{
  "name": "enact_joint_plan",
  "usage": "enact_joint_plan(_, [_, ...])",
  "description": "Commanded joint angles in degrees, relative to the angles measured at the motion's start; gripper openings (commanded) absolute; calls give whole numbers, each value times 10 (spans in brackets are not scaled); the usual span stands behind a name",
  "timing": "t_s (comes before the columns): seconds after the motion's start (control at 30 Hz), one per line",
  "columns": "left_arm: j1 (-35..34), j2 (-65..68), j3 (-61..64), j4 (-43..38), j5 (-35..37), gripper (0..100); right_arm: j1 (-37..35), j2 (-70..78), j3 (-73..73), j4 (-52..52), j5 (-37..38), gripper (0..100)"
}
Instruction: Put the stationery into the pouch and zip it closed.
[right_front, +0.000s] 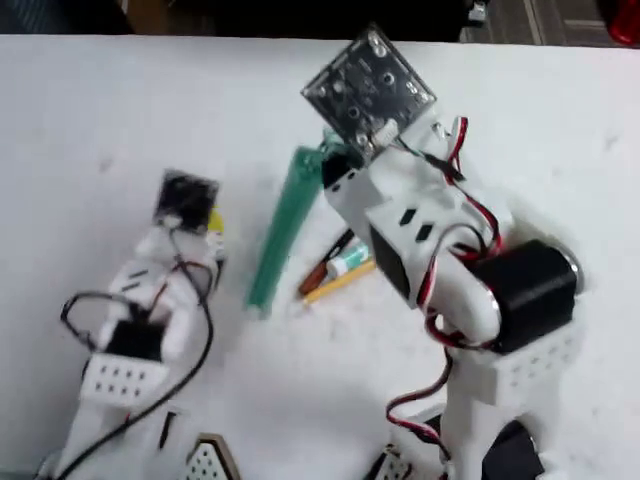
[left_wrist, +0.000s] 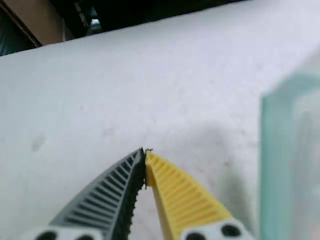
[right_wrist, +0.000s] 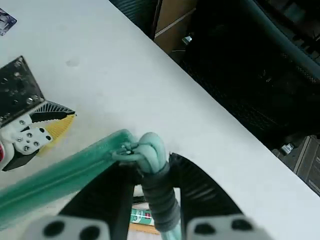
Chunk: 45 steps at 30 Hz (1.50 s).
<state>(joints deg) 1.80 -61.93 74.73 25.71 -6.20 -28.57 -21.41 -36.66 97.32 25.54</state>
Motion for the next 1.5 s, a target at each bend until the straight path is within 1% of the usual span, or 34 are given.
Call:
enact_joint_plan(0.0, [-7, -149, 27, 27, 33, 27, -4, -16, 1, 12, -4, 16])
enact_joint_plan(0.2, [14, -304, 4, 156, 32, 28, -4, -5, 1, 12, -7, 16])
enact_joint_plan(0.27, [32, -333, -7, 183, 10, 28, -6, 11, 1, 12, -8, 16])
enact_joint_plan(0.37, [52, -343, -12, 191, -27, 28, -12, 35, 1, 12, -9, 16])
enact_joint_plan(0.47, [57, -343, -34, 198, -40, 28, -33, 46, -4, 12, -26, 17])
enact_joint_plan(0.53, [57, -343, -71, 227, -47, 28, -47, 49, -5, 11, -39, 17])
enact_joint_plan(0.6, [65, -343, -138, 278, -74, 28, -62, 51, -5, 8, -41, 18])
enact_joint_plan(0.67, [109, -342, -195, 325, -111, 28, -73, 52, -5, 7, -40, 18])
enact_joint_plan(0.77, [219, -336, -225, 367, -162, 28, -98, 51, -15, 9, -40, 18])
enact_joint_plan(0.8, [240, -327, -227, 375, -173, 28, -105, 48, -22, 9, -40, 18])
enact_joint_plan(0.83, [242, -318, -236, 386, -178, 26, -110, 46, -33, 10, -40, 18])
enact_joint_plan(0.9, [216, -305, -274, 416, -178, 24, -116, 38, -60, 11, -40, 18])
enact_joint_plan(1.0, [167, -300, -364, 461, -178, 24, -115, 23, -97, 10, -40, 18])
enact_joint_plan(1.1, [132, -299, -452, 489, -178, 24, -115, 20, -142, 8, -40, 18])
enact_joint_plan(1.17, [114, -299, -489, 504, -178, 24, -116, 21, -165, 8, -41, 18])
enact_joint_plan(1.27, [94, -299, -496, 526, -178, 24, -117, 22, -170, 8, -56, 18])
enact_joint_plan(1.47, [48, -301, -437, 530, -179, 24, -115, 22, -164, 11, -70, 18])
